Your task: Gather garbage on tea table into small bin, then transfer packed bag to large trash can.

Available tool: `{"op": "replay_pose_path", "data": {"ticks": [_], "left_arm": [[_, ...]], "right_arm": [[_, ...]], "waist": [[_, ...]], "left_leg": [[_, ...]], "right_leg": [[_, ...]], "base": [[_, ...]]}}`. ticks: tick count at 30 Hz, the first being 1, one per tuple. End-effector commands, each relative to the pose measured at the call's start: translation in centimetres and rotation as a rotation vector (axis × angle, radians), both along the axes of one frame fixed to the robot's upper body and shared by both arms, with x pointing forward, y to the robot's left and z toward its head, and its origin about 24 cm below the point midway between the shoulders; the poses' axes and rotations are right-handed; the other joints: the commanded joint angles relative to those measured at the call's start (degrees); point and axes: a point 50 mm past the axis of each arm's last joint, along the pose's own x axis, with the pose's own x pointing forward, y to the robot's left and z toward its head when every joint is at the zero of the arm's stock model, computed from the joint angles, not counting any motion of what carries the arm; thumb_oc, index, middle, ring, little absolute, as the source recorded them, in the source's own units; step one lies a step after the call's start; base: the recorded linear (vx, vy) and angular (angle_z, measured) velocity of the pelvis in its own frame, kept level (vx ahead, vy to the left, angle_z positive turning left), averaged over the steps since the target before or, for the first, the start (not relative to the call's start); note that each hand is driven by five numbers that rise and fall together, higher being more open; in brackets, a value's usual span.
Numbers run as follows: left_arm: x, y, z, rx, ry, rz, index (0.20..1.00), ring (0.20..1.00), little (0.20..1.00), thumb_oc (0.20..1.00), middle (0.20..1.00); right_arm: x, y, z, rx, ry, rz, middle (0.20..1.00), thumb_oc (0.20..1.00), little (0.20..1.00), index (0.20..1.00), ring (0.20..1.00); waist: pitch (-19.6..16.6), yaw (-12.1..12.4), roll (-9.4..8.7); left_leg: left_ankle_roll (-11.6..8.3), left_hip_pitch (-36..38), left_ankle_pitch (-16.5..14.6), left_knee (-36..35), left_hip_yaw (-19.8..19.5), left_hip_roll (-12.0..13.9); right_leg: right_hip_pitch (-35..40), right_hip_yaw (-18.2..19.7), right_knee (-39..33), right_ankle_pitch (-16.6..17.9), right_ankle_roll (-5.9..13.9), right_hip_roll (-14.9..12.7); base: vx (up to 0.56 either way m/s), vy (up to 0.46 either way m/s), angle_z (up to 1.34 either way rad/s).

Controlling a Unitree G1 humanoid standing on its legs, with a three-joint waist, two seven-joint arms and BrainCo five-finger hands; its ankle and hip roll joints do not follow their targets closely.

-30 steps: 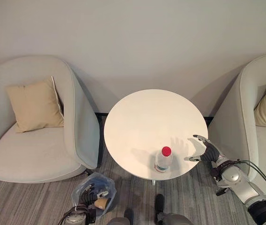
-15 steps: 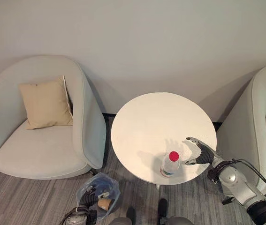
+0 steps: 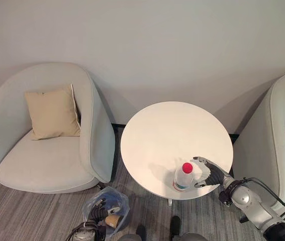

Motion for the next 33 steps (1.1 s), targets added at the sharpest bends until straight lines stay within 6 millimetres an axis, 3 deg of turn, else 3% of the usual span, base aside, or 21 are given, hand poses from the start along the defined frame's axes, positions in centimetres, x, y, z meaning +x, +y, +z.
{"op": "replay_pose_path", "data": {"ticks": [1, 11, 17, 18, 19, 20, 24, 28, 33], "left_arm": [[1.3, 0.5, 0.8, 0.035, -0.057, -0.046, 1.0, 1.0, 1.0, 1.0, 1.0], [0.9, -0.1, 0.5, 0.016, -0.043, -0.055, 1.0, 1.0, 1.0, 1.0, 1.0], [0.3, 0.0, 0.3, 0.016, -0.027, -0.045, 1.0, 1.0, 1.0, 1.0, 1.0], [0.2, 0.0, 0.2, 0.017, -0.023, -0.042, 1.0, 1.0, 1.0, 1.0, 1.0], [0.0, 0.0, 0.2, 0.014, -0.018, -0.033, 1.0, 1.0, 1.0, 1.0, 1.0], [0.0, 0.0, 0.2, 0.015, -0.018, -0.033, 1.0, 1.0, 1.0, 1.0, 1.0], [-0.5, 0.2, 0.0, 0.015, -0.004, -0.012, 1.0, 1.0, 1.0, 1.0, 1.0], [-1.1, 0.6, -0.1, 0.019, 0.006, 0.015, 1.0, 1.0, 1.0, 1.0, 1.0], [-1.7, 1.1, -0.3, 0.021, 0.021, 0.053, 1.0, 1.0, 1.0, 1.0, 1.0]], "right_arm": [[0.7, 1.3, 1.7, 0.048, -0.076, 0.081, 1.0, 1.0, 1.0, 1.0, 1.0], [1.1, 5.8, 1.1, 0.165, -0.022, 0.194, 1.0, 1.0, 1.0, 1.0, 1.0], [1.3, 7.1, 0.4, 0.203, -0.003, 0.188, 1.0, 1.0, 1.0, 1.0, 1.0], [1.4, 7.2, 0.1, 0.216, 0.003, 0.167, 0.558, 0.558, 0.558, 0.558, 0.558], [1.6, 7.3, -0.2, 0.242, 0.009, 0.128, 0.282, 0.282, 0.282, 0.282, 0.282], [1.6, 7.3, -0.2, 0.243, 0.008, 0.128, 0.2, 0.2, 0.2, 0.2, 0.2], [2.1, 7.5, -0.2, 0.321, -0.002, 0.052, 0.2, 0.2, 0.2, 0.2, 0.2], [2.5, 6.8, 1.1, 0.369, -0.067, 0.011, 0.2, 0.2, 0.2, 0.2, 0.2], [2.9, 6.5, 4.4, 0.473, -0.197, 0.016, 0.2, 0.2, 0.2, 0.2, 0.2]], "waist": [[-2.2, -0.5, -2.46], [-1.9, 0.2, -1.98], [-1.4, 1.0, -1.75], [-1.3, 1.2, -1.66], [-1.2, 1.6, -1.45], [-1.2, 1.6, -1.48], [-1.0, 2.1, -1.04], [-1.2, 2.4, -0.72], [-1.7, 2.8, -0.6]], "left_leg": [[-3.25, -2.9, -0.8, 1.8, -0.5, 0.5], [-3.08, -2.4, -0.9, 1.5, -0.4, 0.4], [-2.97, -2.5, -0.8, 1.2, -1.2, 0.2], [-2.96, -2.6, -0.7, 1.1, -1.4, 0.1], [-2.92, -2.7, -0.6, 1.0, -1.6, 0.1], [-2.92, -2.7, -0.6, 1.0, -1.6, 0.1], [-2.94, -3.0, -0.3, 0.5, -2.2, -0.1], [-3.21, -3.0, 0.2, -0.1, -2.9, -0.2], [-3.86, -3.6, 0.4, 0.8, -3.9, -0.7]], "right_leg": [[6.1, 2.0, 1.1, -14.0, 4.8, -1.4], [6.5, 2.0, 1.0, -14.1, 4.7, -1.4], [6.4, 1.3, 1.1, -14.1, 4.76, -1.5], [6.3, 1.1, 1.1, -14.1, 4.78, -1.5], [6.3, 0.9, 1.0, -14.0, 4.83, -1.6], [6.3, 0.9, 1.0, -14.0, 4.84, -1.6], [5.9, 0.4, 0.9, -13.9, 4.9, -1.7], [6.2, -0.6, 0.8, -14.2, 4.91, -1.8], [6.5, -2.2, 1.4, -14.6, 4.57, -2.0]], "base": [[0.0, 0.0, 0.0], [0.0, 0.0, 0.0], [0.01, 0.014, 0.04], [0.02, 0.025, 0.06], [0.01, 0.018, 0.08], [0.02, 0.021, 0.09], [0.0, 0.022, 0.11], [0.0, 0.007, 0.18], [-0.03, -0.019, 0.22]]}}
